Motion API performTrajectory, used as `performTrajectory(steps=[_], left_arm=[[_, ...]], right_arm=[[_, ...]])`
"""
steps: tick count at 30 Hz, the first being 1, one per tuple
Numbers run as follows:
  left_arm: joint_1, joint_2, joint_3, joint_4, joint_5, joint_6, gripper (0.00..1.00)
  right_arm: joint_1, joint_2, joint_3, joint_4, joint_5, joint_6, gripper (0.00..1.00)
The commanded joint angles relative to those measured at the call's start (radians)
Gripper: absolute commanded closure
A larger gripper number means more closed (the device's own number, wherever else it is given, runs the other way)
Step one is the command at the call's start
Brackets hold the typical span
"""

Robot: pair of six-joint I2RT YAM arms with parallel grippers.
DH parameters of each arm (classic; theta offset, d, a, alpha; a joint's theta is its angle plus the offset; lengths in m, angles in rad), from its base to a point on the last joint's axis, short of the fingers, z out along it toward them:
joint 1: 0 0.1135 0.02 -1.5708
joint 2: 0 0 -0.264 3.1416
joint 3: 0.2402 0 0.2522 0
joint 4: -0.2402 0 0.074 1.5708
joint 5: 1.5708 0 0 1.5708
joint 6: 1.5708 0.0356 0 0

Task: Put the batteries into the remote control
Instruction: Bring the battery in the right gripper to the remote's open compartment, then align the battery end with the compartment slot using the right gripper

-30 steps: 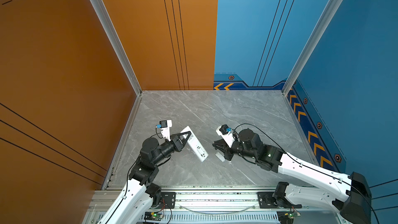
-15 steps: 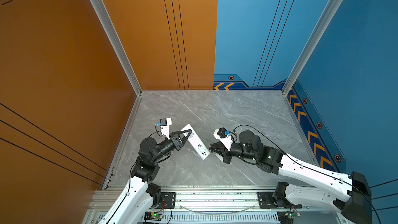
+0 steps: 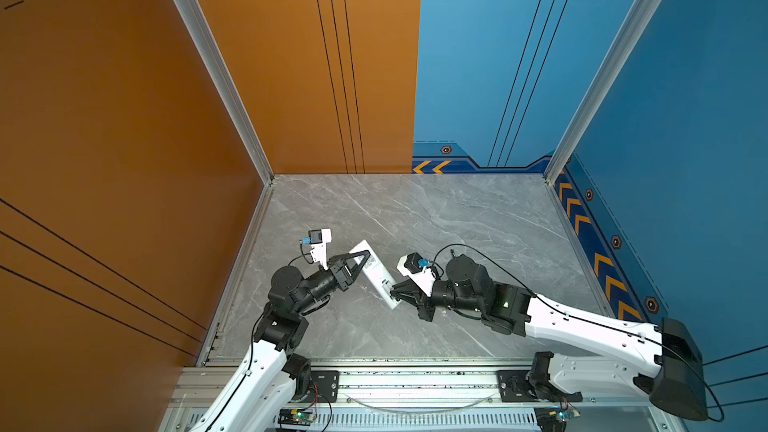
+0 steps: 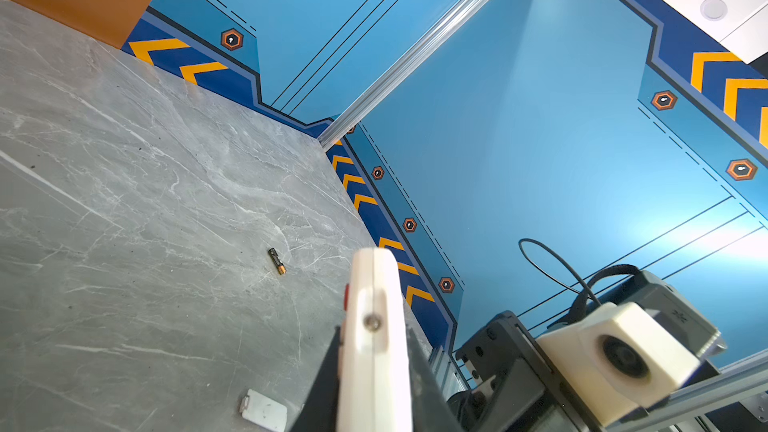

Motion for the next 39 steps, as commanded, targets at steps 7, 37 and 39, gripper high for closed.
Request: performTrajectory(steps=[7,37,39], left_arm=[[0.013,-0.019,-0.002,0.040,0.021,-0.013,1.00],[0.031,-0.037,-0.009,0.039,0.030,-0.021,1.00],[0.032,-0.037,-0.009,0.039,0.032,-0.021,1.00]], right_arm=[[0.018,0.046,0.051,0.055,0.094,-0.011,1.00],[0.029,0.128,0.070,0.094,0.088,0.021,1.00],[0.029,0.129,0.070,0.091,0.090,0.022,1.00]])
